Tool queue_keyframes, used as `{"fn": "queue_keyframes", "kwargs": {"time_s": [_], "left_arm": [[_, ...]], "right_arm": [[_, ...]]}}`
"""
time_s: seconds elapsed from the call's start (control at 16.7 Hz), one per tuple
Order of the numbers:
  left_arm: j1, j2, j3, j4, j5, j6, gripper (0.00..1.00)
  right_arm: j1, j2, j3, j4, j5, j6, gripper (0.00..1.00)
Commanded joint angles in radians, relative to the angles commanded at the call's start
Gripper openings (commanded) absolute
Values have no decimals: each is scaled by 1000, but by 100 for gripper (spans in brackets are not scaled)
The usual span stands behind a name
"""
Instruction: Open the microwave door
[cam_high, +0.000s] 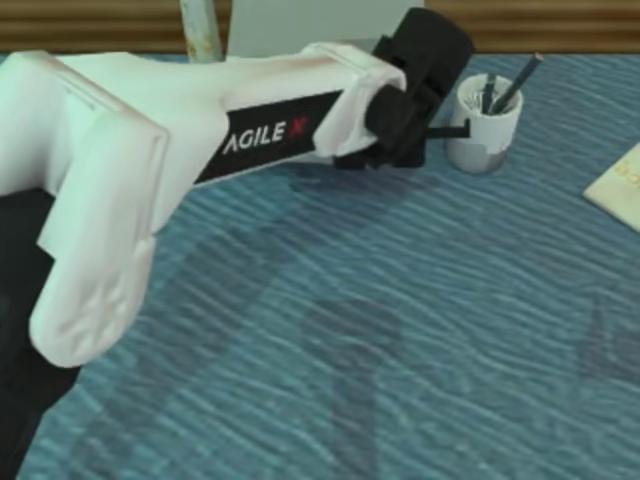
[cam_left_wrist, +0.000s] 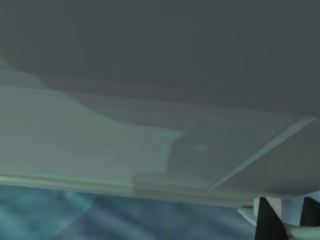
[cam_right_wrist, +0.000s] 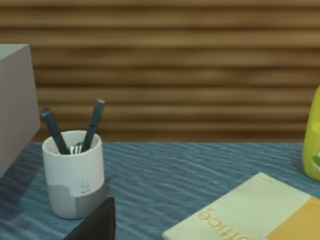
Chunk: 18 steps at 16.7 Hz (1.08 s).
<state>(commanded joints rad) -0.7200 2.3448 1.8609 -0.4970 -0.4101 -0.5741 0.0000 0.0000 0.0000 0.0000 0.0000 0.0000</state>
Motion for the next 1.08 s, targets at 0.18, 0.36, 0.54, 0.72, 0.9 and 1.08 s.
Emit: {"fn": "queue_keyframes", "kwargs": {"time_s": [0.18, 0.36, 0.54, 0.72, 0.9, 1.08], "left_arm": [[6, -29, -40, 30, 13, 21, 0], [7, -29, -41, 31, 13, 22, 0], [7, -29, -41, 31, 13, 22, 0], [7, -29, -41, 31, 13, 22, 0], [7, -29, -41, 31, 13, 22, 0], [7, -29, -41, 31, 13, 22, 0]], "right_arm": [[0, 0, 0, 0, 0, 0, 100], [0, 0, 0, 0, 0, 0, 100], [0, 0, 0, 0, 0, 0, 100], [0, 0, 0, 0, 0, 0, 100], [0, 0, 0, 0, 0, 0, 100], [0, 0, 0, 0, 0, 0, 100]]}}
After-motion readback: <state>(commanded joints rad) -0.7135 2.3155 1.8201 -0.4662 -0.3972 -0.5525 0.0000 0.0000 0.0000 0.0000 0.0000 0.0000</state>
